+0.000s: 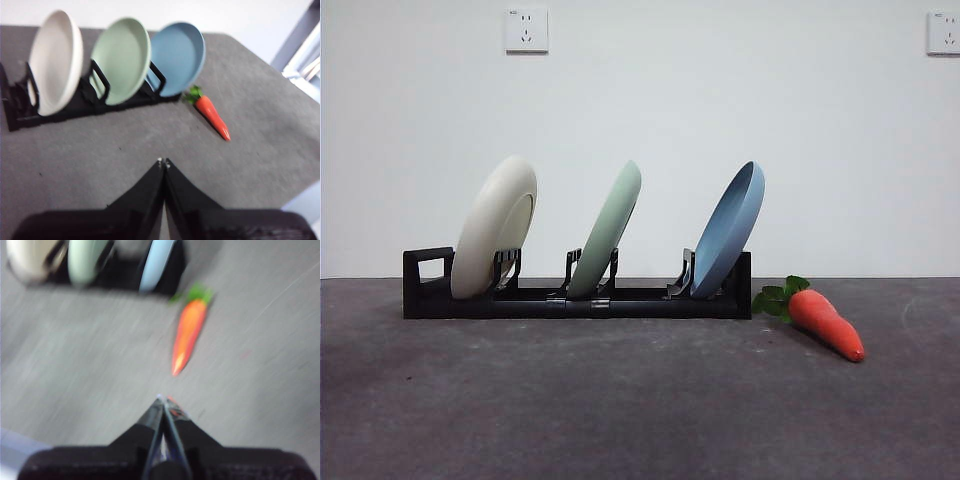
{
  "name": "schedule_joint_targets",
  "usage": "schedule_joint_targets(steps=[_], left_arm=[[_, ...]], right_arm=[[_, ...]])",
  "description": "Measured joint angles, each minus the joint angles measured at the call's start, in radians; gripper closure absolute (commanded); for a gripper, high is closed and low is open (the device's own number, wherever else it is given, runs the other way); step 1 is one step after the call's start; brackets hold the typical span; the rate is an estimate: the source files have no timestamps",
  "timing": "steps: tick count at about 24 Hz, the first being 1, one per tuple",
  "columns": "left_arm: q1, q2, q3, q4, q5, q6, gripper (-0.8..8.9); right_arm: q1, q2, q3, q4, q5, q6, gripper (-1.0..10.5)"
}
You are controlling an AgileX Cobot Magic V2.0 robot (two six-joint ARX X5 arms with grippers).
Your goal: Take the green plate from the plate rack,put the plate on the table,take the carrot from the table,put the carrot in the plate
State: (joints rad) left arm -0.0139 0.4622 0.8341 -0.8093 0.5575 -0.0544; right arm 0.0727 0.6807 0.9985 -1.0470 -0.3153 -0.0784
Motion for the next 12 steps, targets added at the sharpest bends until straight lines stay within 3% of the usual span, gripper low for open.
schedule_joint_targets(steps=[5,6,8,9,12], left_arm=[[0.000,0.041,0.063,-0.087,0.019,0.063,8.01],[0.000,0.041,0.064,-0.088,0.019,0.064,7.14],[0.000,0.042,0.064,-0.089,0.019,0.064,3.04],[0.000,0.042,0.064,-0.089,0.019,0.065,2.39],[0.000,0.042,0.064,-0.089,0.019,0.066,2.40]], right_arm=[[0.000,0.016,0.003,-0.045,-0.071,-0.025,9.3],[0.000,0.016,0.004,-0.045,-0.076,-0.026,8.6],[0.000,0.016,0.004,-0.045,-0.075,-0.026,4.9],[0.000,0.016,0.004,-0.045,-0.075,-0.023,3.0],[0.000,0.016,0.004,-0.045,-0.075,-0.022,2.6]])
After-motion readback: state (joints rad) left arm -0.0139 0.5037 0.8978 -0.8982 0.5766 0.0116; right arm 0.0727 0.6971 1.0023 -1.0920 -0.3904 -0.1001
